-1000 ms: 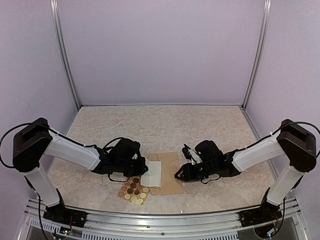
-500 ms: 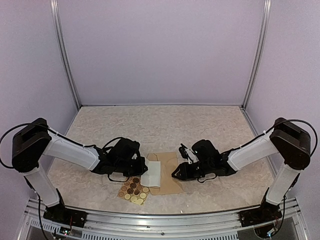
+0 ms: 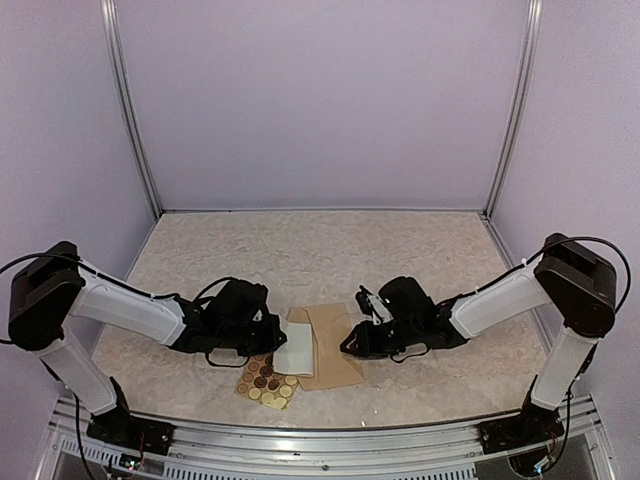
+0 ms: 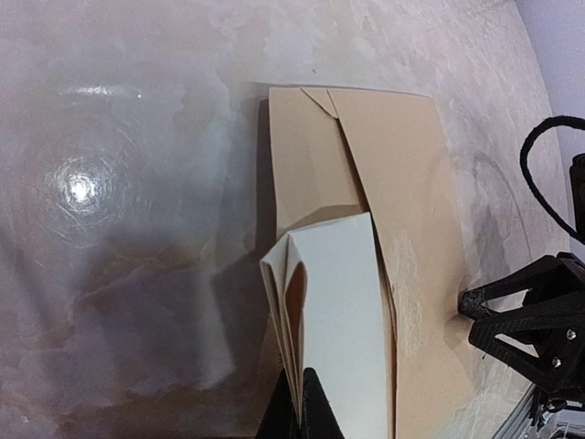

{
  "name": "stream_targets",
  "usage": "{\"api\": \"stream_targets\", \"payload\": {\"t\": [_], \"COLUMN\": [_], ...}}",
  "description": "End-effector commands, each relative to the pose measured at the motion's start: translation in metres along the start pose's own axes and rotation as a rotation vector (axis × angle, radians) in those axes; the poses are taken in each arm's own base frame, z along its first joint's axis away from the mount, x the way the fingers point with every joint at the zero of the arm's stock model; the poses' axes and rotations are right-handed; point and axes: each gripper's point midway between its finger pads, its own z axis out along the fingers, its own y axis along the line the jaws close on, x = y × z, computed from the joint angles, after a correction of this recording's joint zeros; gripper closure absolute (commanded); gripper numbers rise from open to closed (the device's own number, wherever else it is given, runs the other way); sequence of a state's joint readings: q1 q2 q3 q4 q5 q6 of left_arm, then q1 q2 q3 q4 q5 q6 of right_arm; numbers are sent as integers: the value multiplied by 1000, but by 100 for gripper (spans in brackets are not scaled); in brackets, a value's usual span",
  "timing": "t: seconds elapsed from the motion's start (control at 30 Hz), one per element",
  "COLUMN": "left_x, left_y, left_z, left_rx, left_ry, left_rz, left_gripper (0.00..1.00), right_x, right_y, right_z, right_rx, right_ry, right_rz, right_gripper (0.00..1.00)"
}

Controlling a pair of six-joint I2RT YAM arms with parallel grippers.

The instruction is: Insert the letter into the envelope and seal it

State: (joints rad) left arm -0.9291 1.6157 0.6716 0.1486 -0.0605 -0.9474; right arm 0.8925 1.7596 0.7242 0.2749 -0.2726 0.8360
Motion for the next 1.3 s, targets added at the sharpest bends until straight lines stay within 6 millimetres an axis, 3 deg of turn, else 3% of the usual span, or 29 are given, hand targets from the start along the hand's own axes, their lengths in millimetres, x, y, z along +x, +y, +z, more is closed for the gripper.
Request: {"api": "stream_targets", "payload": {"t": [0.0, 0.57, 1.27], "left_x": [0, 4, 12], "left_y": [0, -4, -39], "left_z": [0, 15, 39], "left_rx": [8, 36, 138], "left_ry": [-2, 32, 75], "left_rz": [-32, -93, -64], "left_gripper": [100, 100, 100], "right_x": [38, 38, 40], "right_y": [-45, -34, -17], "right_z": [6, 6, 14], "right_rx": [164, 119, 54], "right_ry": [118, 121, 143], "right_rz": [58, 56, 39], "right_gripper": [70, 70, 72]}}
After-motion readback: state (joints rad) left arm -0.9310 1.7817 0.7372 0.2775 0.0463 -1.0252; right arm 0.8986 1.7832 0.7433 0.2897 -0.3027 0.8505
